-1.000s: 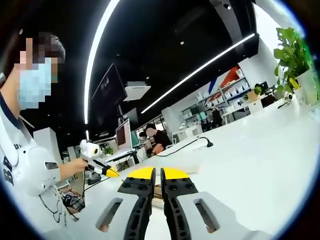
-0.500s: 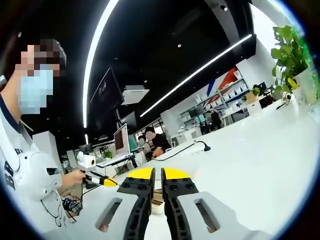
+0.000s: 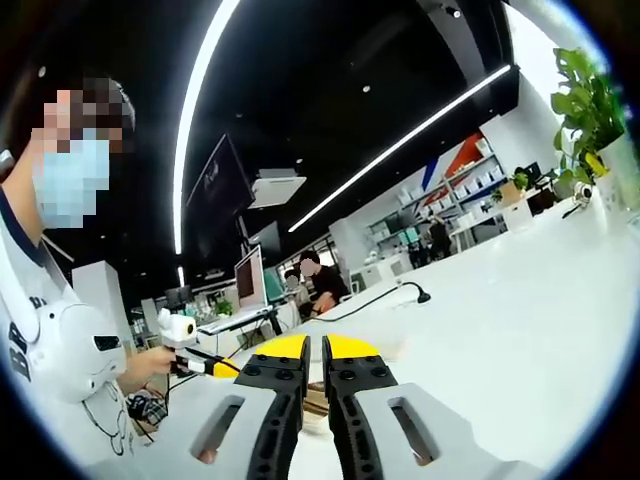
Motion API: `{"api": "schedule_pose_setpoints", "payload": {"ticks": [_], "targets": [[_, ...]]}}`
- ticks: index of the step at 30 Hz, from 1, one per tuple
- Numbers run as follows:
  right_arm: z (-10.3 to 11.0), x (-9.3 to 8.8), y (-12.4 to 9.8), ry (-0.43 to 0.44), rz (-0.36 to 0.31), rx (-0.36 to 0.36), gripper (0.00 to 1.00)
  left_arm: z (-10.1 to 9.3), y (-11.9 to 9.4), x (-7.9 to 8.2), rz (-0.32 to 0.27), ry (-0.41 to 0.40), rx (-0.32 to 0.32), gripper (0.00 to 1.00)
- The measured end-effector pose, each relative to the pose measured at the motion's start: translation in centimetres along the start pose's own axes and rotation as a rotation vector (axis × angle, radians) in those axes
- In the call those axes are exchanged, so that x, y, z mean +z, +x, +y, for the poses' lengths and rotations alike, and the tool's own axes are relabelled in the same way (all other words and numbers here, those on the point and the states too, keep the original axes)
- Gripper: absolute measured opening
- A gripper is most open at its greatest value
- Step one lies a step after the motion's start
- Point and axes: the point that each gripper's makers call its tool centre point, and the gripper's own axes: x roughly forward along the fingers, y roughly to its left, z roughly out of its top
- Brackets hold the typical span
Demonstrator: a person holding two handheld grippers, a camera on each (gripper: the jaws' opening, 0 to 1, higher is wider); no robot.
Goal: Arrange the utensils inside the cutlery case until each visible utensil rests in its matching compartment.
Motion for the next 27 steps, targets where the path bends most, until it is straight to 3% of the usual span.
{"api": "schedule_pose_setpoints", "payload": {"ticks": [10,27], "targets": [[-0.2,-0.1,-0.1,0.002,0.006,-0.002,0.04,0.8,-0.7,0.5,-0.014,-0.019,0.029,0.12],[-0.4,-0.3,-0.3,0.003,0.012,-0.017,0.04,-0.3,-0.1,0.5,-0.009,0.028,-0.034,0.14]]}}
